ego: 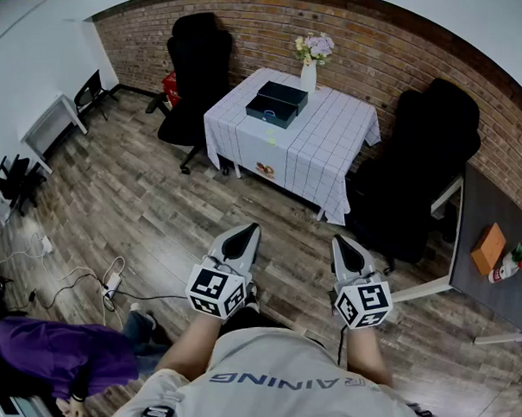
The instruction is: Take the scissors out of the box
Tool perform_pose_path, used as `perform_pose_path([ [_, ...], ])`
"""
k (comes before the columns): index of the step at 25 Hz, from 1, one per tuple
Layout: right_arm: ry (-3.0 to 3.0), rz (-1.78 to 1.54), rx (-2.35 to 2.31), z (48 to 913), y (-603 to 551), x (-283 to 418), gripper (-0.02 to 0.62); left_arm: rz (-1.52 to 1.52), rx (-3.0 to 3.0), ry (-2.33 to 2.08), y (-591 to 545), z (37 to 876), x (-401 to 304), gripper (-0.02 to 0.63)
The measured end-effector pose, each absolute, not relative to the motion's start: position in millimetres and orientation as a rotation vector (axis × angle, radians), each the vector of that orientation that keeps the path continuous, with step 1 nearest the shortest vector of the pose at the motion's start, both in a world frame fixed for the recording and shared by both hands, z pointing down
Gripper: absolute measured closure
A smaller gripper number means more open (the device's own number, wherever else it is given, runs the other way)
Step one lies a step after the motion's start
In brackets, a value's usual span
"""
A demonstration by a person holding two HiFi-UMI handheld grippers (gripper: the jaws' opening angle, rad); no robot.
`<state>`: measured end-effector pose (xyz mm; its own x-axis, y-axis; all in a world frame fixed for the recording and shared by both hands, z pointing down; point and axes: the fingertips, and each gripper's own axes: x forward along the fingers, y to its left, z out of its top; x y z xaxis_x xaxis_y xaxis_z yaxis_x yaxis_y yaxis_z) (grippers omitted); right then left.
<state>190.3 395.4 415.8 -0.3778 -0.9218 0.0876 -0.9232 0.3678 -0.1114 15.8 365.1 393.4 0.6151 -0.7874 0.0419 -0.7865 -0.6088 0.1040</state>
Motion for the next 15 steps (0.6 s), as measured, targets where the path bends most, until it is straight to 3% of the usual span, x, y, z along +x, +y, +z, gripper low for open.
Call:
perform_pose_path([
  [15,-2.581,0.24,1.733,424,379,179,0.581,0.007,2.689,-1.341,354,403,2,0.603],
])
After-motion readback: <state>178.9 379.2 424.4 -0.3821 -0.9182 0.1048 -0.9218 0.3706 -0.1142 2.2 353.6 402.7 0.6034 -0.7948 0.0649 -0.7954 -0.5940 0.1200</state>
